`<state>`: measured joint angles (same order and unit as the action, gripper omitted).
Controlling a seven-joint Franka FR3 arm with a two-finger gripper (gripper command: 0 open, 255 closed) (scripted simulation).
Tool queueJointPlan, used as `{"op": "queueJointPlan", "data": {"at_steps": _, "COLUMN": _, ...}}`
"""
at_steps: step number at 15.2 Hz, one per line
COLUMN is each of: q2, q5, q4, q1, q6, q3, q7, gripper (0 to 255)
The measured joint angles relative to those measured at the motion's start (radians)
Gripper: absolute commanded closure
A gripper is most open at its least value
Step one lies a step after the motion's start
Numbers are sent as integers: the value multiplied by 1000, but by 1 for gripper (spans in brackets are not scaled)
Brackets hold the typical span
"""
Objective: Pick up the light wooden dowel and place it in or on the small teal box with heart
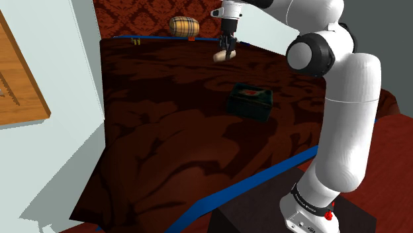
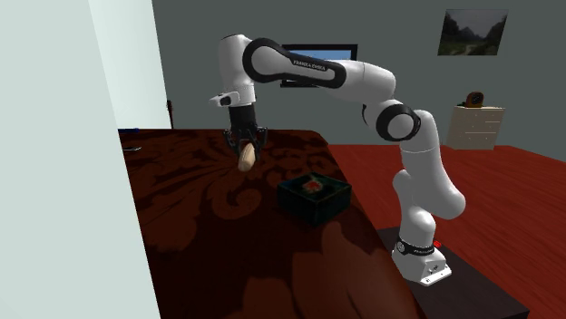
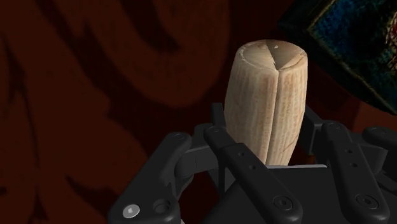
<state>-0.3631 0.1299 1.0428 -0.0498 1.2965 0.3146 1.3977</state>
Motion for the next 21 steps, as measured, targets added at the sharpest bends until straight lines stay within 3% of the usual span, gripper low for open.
{"op": "queueJointPlan", "data": {"at_steps": 4, "q2": 227, "q5": -68, "q4": 317, "q1": -53, "q6": 100, "q3": 3, "q7": -16, "gripper": 255}}
{"op": "queueJointPlan", "data": {"at_steps": 10, "q2": 516, "q5": -151, "q4": 646, "q1": -77, "q6": 154, "q3": -16, "q7": -53, "gripper": 255}}
{"op": "queueJointPlan", "data": {"at_steps": 16, "q2": 749, "q5": -206, "q4": 866, "q1": -65, "q6": 148, "q3": -40, "q7": -80, "gripper": 255}}
{"op": "queueJointPlan", "data": {"at_steps": 21, "q2": 790, "q5": -216, "q4": 961, "q1": -60, "q6": 202, "q3": -41, "q7": -83, "gripper": 255}}
